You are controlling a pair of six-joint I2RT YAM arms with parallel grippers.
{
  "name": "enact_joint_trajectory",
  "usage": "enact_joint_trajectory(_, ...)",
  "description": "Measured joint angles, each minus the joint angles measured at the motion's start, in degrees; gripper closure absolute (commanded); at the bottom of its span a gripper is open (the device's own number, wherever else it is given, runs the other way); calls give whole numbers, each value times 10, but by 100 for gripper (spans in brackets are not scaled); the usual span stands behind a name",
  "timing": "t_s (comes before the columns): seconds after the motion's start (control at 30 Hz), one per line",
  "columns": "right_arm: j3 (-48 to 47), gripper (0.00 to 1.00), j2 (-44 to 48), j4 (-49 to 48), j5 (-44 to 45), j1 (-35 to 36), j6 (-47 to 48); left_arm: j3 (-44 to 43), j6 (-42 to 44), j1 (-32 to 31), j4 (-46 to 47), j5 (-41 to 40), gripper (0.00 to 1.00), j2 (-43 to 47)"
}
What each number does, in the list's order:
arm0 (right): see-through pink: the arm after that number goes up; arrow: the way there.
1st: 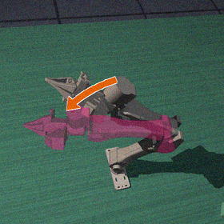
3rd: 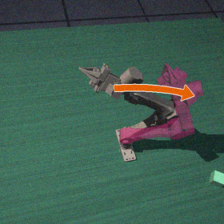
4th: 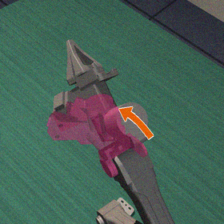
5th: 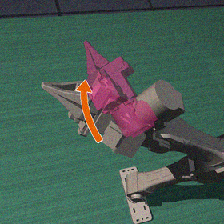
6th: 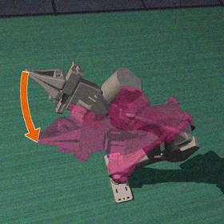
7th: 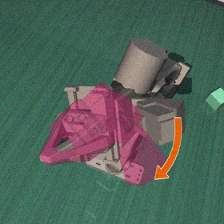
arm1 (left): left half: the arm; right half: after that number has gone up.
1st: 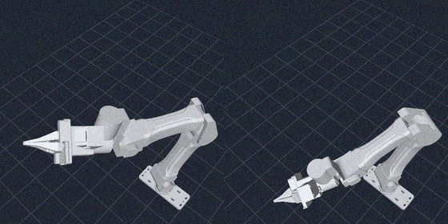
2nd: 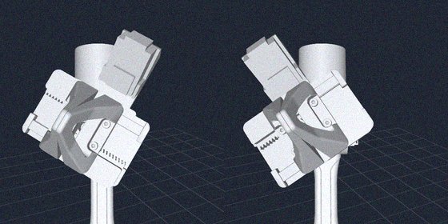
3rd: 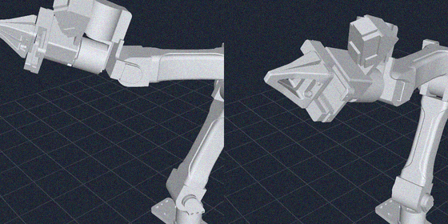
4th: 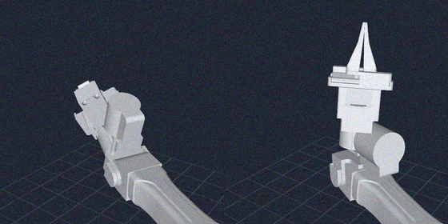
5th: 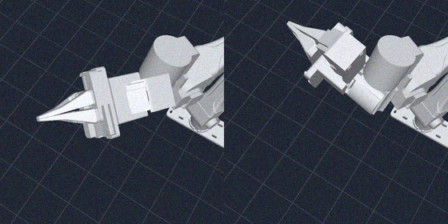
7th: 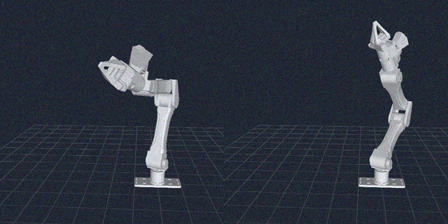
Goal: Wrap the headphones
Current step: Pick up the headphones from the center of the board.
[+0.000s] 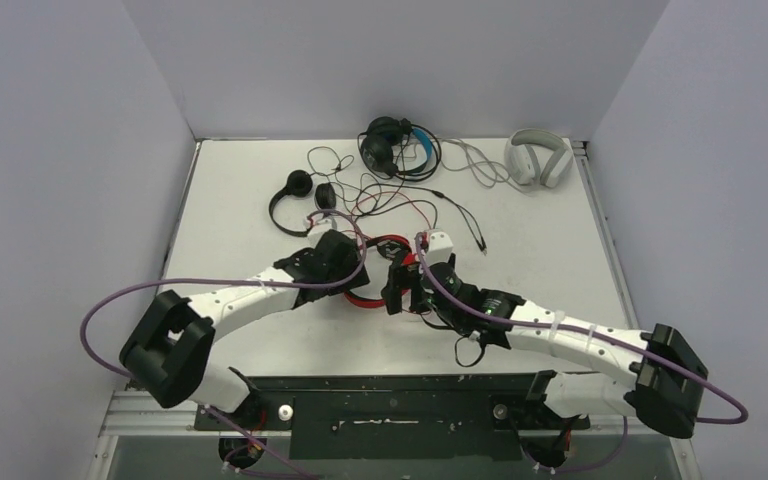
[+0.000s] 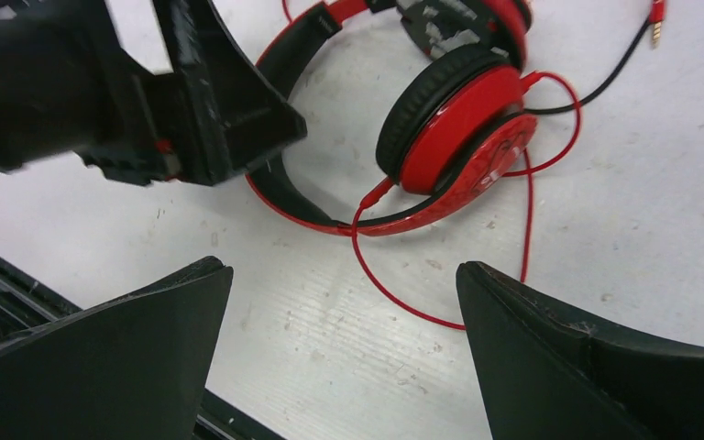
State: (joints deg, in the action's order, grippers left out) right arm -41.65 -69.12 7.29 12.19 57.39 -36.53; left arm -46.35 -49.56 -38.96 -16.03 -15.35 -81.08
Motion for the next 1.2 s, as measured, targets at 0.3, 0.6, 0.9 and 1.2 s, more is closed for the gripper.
enact_joint_trajectory(0.3,11,0,62,13,53,-5,11,-75,-84,-18,-68,-68,47,-143)
enact_joint_trajectory(0.6,16,0,68,41,73,-11,14,-115,-111,-19,-99,-122,95,-188)
enact_joint_trajectory(0.9,11,0,93,66,86,-49,52,-151,-66,-17,-166,-214,100,-175)
enact_joint_trajectory(1.2,-65,0,98,76,-16,-113,140,-153,174,-14,-185,-255,100,48)
